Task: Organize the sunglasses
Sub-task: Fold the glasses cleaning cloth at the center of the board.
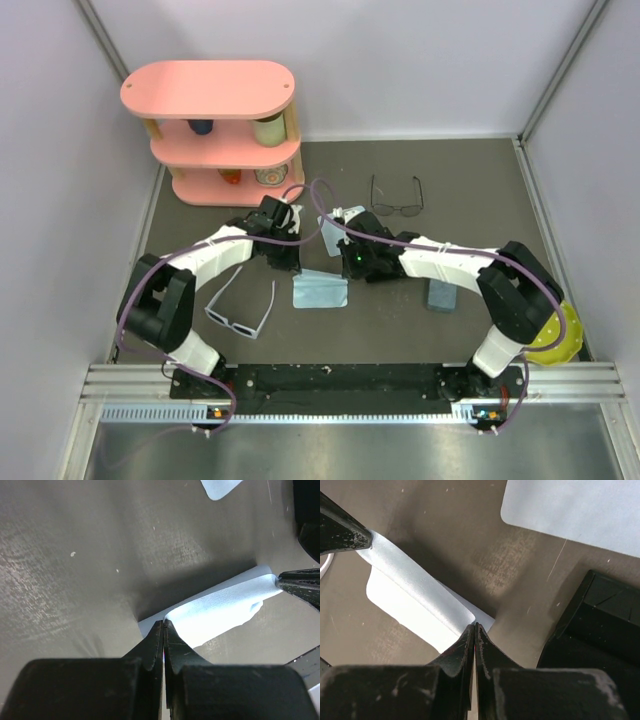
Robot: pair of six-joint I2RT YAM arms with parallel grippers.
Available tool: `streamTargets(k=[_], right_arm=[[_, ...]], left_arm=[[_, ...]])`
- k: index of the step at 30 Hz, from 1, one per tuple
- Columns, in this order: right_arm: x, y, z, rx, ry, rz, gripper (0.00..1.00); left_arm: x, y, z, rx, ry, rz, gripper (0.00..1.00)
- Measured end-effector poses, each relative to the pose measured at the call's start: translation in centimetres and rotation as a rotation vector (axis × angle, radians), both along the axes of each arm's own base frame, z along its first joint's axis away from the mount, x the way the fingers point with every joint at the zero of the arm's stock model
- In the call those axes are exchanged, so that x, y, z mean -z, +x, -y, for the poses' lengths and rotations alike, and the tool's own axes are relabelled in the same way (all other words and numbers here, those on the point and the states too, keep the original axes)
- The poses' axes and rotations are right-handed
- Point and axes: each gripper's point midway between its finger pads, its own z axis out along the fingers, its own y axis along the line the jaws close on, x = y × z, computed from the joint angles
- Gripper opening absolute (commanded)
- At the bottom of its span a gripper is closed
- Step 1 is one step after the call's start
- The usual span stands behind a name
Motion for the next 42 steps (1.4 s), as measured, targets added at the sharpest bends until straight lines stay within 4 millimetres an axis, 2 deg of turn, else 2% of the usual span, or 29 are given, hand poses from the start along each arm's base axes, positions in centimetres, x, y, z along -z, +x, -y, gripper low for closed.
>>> streamTargets(k=[12,22,31,32,35,36,39,42], right_arm=[[0.7,-1.9,0.3,-0.039,0.006,-0.066,0.0],[0.7,-2.3,0.1,-0.055,0.02,-0.082,0.0],[1.7,-2.5,0.3,-0.054,0.003,-0.1,0.0],[1.8,-2.5,0.3,-0.054,0.001,-0.102,0.0],[1.9,-2.7,0.3,-0.059,0.003,-0.109,0.0],[1.9,-2.8,0.3,-0.061,0.003,-0.112,0.04],[2.1,-3.0,0.4,-0.071,0.002,-0.115,0.13],[2.5,-3.4,0.7,-0.086,-0.005,-0.125,0.17]], left_arm=[[0.9,-2.2,-0.2,0.03,-0.012,-0.076,0.0],[1.3,-2.5,-0.2,0.032,-0.01,-0.094,0.0],[2.2,-2.9,-0.1,0.036,-0.006,-0.131,0.0],[2.3,-3.0,-0.2,0.036,-0.006,-0.133,0.01],[2.4,-3.1,-0.2,0.034,-0.006,-0.138,0.13],[2.4,-3.1,-0.2,0.032,-0.006,-0.14,0.19],[2.6,-3.2,-0.3,0.028,-0.001,-0.143,0.28],[2.6,-3.4,-0.6,0.023,0.009,-0.138,0.3]])
